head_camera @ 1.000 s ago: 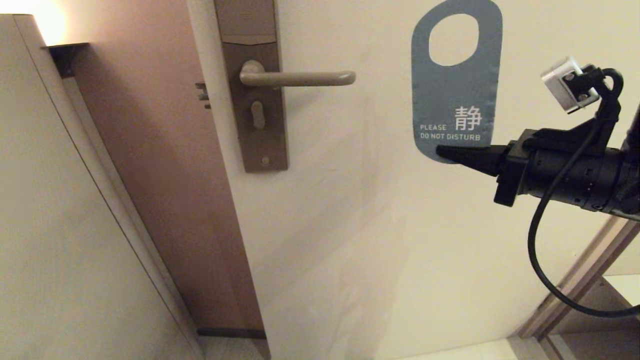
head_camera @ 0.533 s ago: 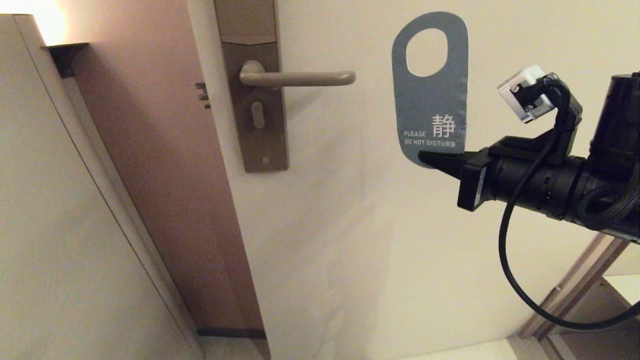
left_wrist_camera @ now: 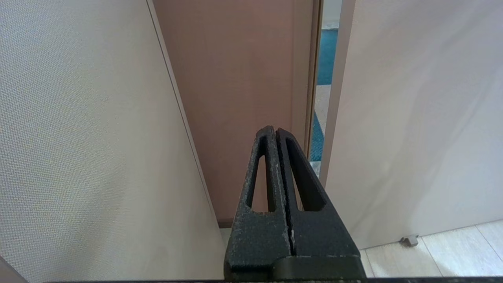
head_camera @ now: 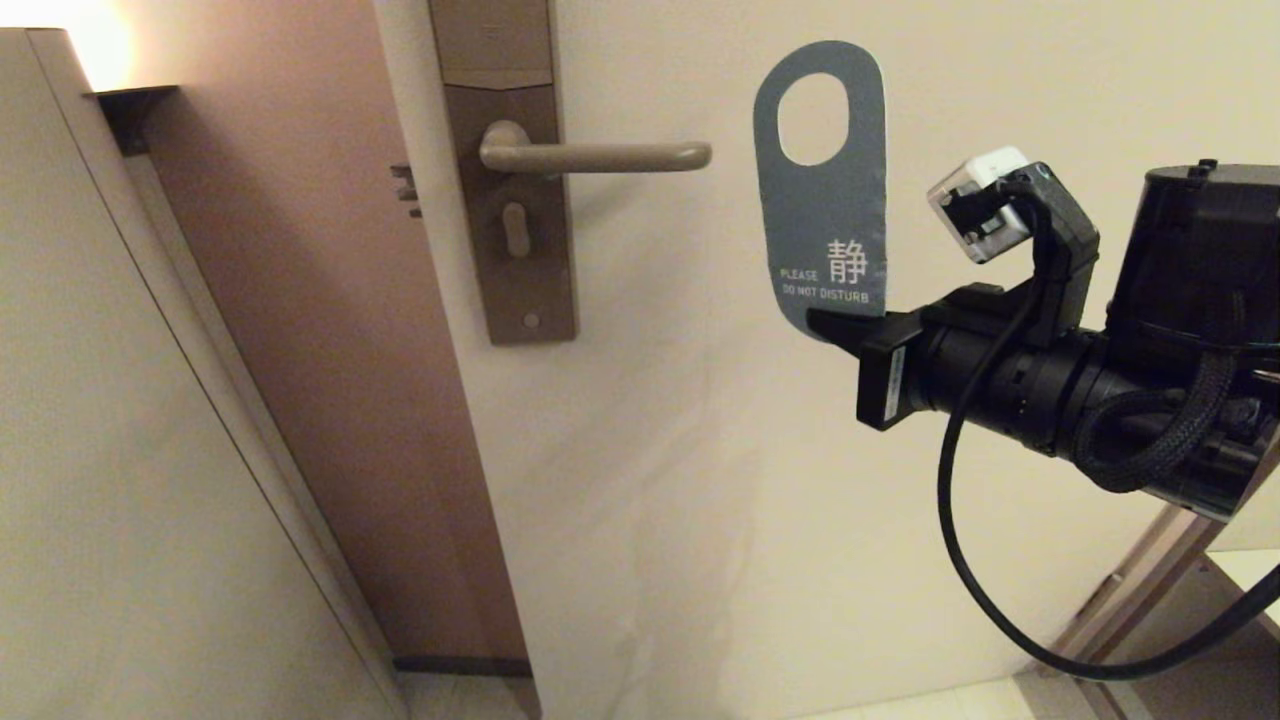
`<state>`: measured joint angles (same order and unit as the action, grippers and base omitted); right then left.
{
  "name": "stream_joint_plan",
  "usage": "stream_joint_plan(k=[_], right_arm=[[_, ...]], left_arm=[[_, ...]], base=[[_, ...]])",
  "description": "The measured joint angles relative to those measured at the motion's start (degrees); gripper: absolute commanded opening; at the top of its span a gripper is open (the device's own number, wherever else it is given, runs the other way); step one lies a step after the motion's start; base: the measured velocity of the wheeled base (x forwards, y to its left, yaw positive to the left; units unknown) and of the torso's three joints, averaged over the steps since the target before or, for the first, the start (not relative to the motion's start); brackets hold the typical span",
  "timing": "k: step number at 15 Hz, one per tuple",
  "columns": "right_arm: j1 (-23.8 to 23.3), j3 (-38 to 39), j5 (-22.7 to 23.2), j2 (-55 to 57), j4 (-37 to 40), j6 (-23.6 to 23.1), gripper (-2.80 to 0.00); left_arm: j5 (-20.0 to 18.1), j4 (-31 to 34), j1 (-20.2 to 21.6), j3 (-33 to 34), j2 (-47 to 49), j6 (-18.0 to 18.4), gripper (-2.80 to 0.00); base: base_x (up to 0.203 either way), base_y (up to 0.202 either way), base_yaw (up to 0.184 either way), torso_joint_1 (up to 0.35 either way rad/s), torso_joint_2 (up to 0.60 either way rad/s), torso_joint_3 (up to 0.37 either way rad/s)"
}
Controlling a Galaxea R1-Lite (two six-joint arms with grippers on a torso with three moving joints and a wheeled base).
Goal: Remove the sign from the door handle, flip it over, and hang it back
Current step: Hang the sign back with the other side facing out
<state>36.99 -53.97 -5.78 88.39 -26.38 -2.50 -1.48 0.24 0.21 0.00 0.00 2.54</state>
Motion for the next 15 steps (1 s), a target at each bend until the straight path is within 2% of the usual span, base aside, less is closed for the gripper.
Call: stream_joint_plan(k=[5,15], right_arm=[[3.94,-0.24,-3.69,1.77,-2.19,-0.02,-2.8],[4.57,-3.06,-3.92,5.04,-2.23,-0.11,-2.8]], left_arm=[[0.0,0.03,0.0,0.0,0.0,0.0,-2.8],[0.0,0.0,0.01,0.0,0.0,0.02,-2.8]], base=[[0.0,0.0,0.0,0.0,0.0,0.0],[0.0,0.0,0.0,0.0,0.0,0.0]])
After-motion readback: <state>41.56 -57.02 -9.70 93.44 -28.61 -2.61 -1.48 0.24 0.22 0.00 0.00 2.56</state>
